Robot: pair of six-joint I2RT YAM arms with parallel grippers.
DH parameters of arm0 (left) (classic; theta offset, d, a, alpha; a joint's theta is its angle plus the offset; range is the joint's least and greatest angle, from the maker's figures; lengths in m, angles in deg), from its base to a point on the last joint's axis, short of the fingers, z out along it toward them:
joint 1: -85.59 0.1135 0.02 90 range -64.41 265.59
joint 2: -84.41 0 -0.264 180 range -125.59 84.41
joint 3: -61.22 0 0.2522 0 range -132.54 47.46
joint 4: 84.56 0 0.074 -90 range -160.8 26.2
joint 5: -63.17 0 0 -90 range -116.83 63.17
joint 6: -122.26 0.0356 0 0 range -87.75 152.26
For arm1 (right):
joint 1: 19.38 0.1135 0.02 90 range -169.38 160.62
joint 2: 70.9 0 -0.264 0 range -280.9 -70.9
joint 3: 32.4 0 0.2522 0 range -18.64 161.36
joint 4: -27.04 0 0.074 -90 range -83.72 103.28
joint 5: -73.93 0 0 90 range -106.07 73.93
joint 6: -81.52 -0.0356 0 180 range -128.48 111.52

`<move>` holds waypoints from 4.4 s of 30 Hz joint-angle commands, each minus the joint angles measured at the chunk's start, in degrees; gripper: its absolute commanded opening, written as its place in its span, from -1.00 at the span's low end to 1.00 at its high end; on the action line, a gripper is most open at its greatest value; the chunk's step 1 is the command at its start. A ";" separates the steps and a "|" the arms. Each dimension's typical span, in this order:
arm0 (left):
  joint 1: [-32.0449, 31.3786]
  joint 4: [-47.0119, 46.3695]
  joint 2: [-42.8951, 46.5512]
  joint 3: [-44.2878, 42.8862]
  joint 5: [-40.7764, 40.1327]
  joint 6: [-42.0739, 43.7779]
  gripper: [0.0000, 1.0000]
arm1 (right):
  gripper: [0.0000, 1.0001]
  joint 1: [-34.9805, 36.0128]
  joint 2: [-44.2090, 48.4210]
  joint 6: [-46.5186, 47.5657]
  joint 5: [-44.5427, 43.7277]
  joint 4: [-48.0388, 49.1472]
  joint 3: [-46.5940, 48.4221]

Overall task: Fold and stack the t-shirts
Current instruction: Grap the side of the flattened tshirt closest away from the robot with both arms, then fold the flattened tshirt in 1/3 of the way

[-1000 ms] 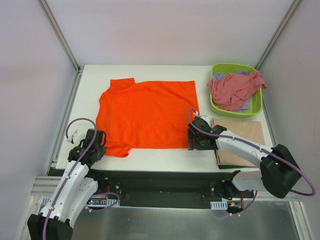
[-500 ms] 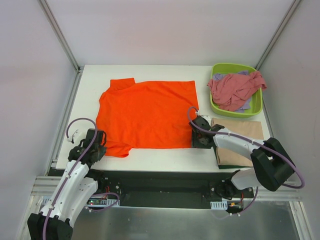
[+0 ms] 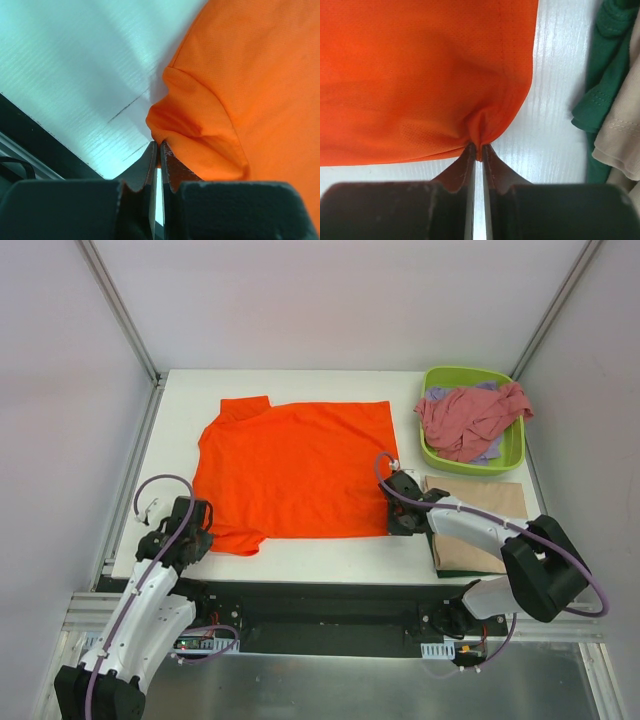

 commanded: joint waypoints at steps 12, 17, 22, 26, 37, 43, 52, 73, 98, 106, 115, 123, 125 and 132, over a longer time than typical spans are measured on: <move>0.46 0.11 1.34 -8.34 5.61 4.02 -1.00 | -0.99 -0.03 4.38 7.49 12.18 -3.37 0.28; 0.55 -3.41 -3.14 -10.98 8.25 4.90 -1.00 | -0.99 -0.64 3.15 8.46 12.27 -5.57 4.94; 0.46 -5.70 -8.23 -14.75 5.80 6.21 -1.00 | -0.99 -2.66 1.57 8.63 15.43 -8.03 9.24; 0.55 -7.19 -12.27 -18.71 3.95 7.01 -1.00 | -0.97 -4.51 -0.80 9.25 16.92 -9.35 13.64; 3.53 -12.64 -22.65 -25.74 2.98 8.76 -1.00 | -0.93 -10.92 -5.03 9.07 19.47 -10.50 20.76; 5.73 -15.71 -28.18 -29.35 4.03 10.08 -1.00 | -0.92 -14.00 -7.84 9.42 21.58 -9.88 24.54; 7.32 -18.79 -38.82 -36.55 5.44 12.72 -1.00 | -0.91 -17.08 -13.29 9.42 22.47 -9.18 30.43; 8.46 -21.52 -63.52 -53.86 8.25 21.50 -0.51 | -0.52 -21.30 -23.92 10.21 16.15 -6.19 39.83; 8.63 -26.88 -57.19 -34.28 26.89 23.79 0.98 | 0.92 -13.83 -25.15 19.53 20.71 -5.93 37.56; 9.95 -26.27 -56.68 -25.41 22.68 23.80 0.98 | 0.92 -13.91 -23.67 17.34 18.07 -4.53 26.59; 9.95 -21.09 -43.77 -11.44 15.74 21.61 0.98 | 0.92 -10.49 -11.11 13.12 18.87 -0.39 10.85; 9.95 -16.16 -23.74 -3.07 11.40 16.95 0.98 | 0.92 -8.03 0.23 10.04 16.84 0.31 3.02; 9.95 -16.07 -19.42 -3.25 15.26 16.76 0.98 | 0.92 -7.59 2.60 9.69 17.01 0.31 2.66; 9.52 -17.04 -12.11 -6.84 26.61 16.76 0.98 | 0.91 -7.24 9.12 9.51 17.02 0.40 3.45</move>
